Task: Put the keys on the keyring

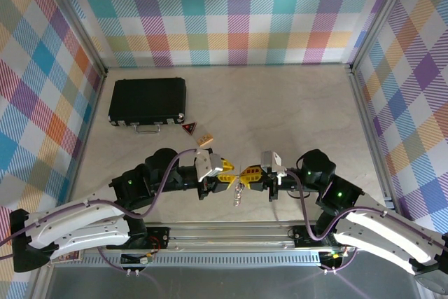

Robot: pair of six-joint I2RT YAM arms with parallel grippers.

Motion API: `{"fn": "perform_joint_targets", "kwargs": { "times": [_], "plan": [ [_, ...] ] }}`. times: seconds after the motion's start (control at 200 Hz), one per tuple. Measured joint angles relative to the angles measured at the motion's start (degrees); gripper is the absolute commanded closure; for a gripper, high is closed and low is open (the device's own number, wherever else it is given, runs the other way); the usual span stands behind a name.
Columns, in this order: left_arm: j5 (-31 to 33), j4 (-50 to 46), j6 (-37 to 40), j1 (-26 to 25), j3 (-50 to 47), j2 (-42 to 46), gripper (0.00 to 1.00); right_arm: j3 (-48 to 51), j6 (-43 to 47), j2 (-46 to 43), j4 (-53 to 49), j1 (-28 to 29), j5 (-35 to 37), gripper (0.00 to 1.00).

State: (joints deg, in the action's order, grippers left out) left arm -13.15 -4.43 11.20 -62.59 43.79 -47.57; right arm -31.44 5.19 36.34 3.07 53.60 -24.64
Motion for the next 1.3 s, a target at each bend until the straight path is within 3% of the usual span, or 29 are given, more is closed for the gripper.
{"fn": "perform_joint_targets", "kwargs": {
  "times": [0.33,0.515,0.69,0.765,0.94,1.115,1.3],
  "plan": [
    [0.2,-11.1,5.3,0.0,5.6,-5.3,0.65,-0.1,1.7,1.7,-1.6,0.0,0.2,1.00],
    [0.2,-12.2,6.3,0.0,5.6,-5.6,0.79,-0.6,2.6,3.5,-2.7,0.3,0.2,1.00],
    [0.2,-12.7,6.4,0.0,5.6,-5.6,0.85,-1.7,3.5,5.0,-3.8,1.0,1.2,1.00],
    [0.0,-13.3,6.6,0.0,5.6,-5.5,1.00,-1.8,4.0,5.1,-4.3,1.5,1.9,1.00],
    [-0.6,-13.5,6.3,0.0,5.5,-5.4,1.00,-1.8,4.6,5.1,-4.5,1.7,2.1,1.00],
    [-2.3,-9.4,4.7,0.0,3.5,-2.7,1.00,-1.8,4.4,3.4,-3.1,2.0,0.5,0.80],
    [-5.3,-2.4,1.6,0.0,1.6,0.1,1.00,-1.1,4.1,0.0,-0.2,2.1,-0.9,0.77]
  ]
}}
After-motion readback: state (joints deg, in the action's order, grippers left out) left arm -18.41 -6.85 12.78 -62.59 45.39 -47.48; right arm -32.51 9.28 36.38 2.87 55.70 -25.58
